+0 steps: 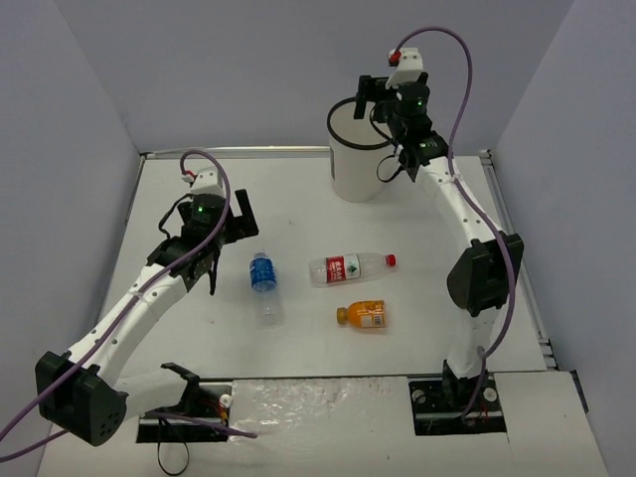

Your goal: Put the plastic bottles in the bin

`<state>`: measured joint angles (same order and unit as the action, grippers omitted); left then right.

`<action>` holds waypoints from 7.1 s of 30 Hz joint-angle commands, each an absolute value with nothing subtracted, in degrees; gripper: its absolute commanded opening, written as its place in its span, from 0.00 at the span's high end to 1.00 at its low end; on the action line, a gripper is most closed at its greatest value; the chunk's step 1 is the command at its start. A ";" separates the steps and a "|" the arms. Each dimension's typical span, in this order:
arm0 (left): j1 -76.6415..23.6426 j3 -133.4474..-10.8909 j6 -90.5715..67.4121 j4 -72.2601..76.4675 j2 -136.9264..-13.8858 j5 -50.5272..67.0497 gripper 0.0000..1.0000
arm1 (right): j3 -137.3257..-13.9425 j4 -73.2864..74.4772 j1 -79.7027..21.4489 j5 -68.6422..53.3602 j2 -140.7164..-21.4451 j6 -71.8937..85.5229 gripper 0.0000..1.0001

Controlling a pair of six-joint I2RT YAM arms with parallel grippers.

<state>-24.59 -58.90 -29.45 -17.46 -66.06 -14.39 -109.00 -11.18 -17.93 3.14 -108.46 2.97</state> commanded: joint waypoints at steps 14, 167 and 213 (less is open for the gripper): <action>-22.50 -57.48 -27.86 -14.85 -62.49 -11.43 0.03 | -70.75 12.56 -33.03 -23.29 -80.66 -41.39 0.00; -16.79 -56.50 -29.62 -18.81 -63.44 -16.91 0.03 | -68.64 39.99 -54.26 9.88 -101.24 11.69 0.00; -16.79 -56.94 -28.88 -17.31 -64.75 -10.91 0.03 | -124.75 -11.76 -23.05 7.64 -115.48 1.80 0.76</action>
<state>-17.17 -52.85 -29.34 -20.14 -63.95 -12.95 -122.18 2.40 -26.43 8.56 -109.26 4.83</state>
